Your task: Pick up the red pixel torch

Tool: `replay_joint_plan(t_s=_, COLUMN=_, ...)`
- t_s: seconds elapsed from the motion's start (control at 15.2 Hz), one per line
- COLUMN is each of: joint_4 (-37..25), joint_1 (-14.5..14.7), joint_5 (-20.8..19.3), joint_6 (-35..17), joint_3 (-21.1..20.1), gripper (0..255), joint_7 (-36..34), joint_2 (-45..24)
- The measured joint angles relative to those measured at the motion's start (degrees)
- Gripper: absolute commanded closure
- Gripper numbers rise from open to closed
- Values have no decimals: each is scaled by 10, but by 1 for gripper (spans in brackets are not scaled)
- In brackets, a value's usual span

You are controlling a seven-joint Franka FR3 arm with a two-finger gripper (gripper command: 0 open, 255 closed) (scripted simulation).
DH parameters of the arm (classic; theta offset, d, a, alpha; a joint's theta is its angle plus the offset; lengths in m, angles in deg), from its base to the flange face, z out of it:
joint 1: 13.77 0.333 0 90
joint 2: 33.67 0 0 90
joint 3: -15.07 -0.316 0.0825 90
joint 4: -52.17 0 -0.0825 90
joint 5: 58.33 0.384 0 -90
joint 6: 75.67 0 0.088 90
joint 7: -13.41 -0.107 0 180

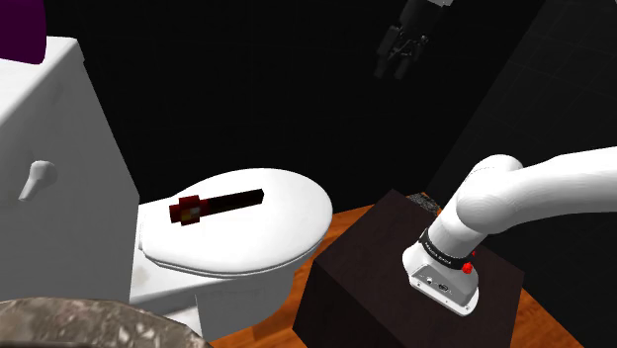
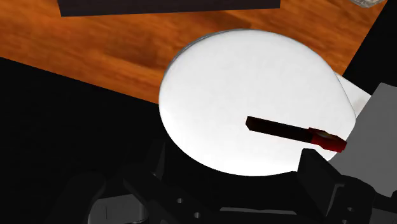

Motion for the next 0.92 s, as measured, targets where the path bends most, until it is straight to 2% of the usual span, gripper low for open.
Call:
replay_joint_plan(t_s=0.2, joint_4=9, joint_1=8, joint_5=-1, joint_6=-24, joint_3=0, gripper=0, joint_7=15, joint_2=-16)
replay_joint_plan(t_s=0.92, joint_4=37, joint_1=71, joint_5=-3, joint_6=-211, joint_3=0, gripper=0, joint_7=154, joint_2=-177)
